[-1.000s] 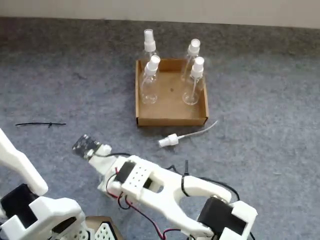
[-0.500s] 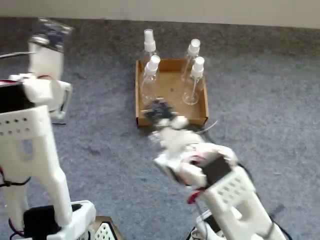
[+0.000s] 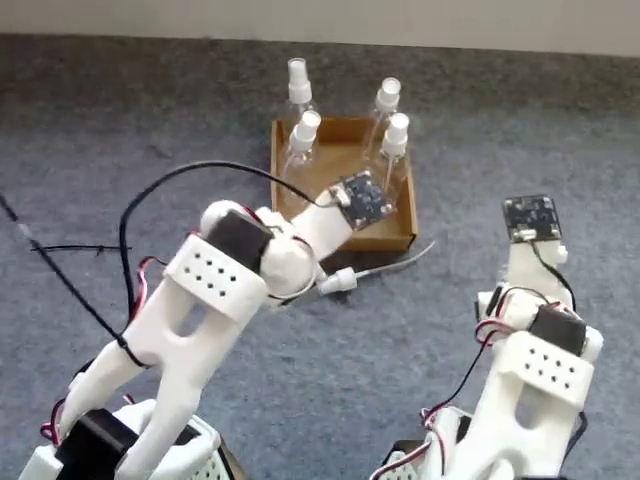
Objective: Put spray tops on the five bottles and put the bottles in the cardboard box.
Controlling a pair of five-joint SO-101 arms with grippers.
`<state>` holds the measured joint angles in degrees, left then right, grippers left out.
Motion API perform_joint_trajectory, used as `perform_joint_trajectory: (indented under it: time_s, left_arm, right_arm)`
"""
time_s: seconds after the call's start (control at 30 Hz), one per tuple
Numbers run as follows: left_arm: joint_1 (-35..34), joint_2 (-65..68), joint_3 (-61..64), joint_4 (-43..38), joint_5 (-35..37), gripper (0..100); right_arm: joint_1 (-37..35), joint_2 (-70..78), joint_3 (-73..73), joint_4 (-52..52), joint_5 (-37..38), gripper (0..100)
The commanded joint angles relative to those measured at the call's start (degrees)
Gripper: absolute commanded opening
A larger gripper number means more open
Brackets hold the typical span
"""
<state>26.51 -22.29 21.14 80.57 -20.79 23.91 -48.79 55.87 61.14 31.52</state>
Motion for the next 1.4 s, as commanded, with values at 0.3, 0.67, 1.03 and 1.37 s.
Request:
perform_joint_trajectory:
  time_s: [0.3, 0.67, 1.03, 1.37]
  left_arm:
    - [2.3, 11.6, 7.7, -21.2, 0.1, 20]
    - [3.1, 31.4, -6.4, -21.3, 2.7, 20]
    - [3.1, 36.3, -8.6, -20.8, 2.5, 10]
    - [3.0, 24.4, -7.4, -2.3, -1.5, 6]
  right_arm:
    - [2.6, 14.0, 0.1, -9.3, 0.5, 0.4]
    - [2.8, 14.3, 0.1, -9.3, 0.7, 0.4]
    - [2.7, 13.9, 0.1, -9.3, 0.7, 0.4]
    - [3.1, 13.9, 0.0, -9.3, 0.7, 0.4]
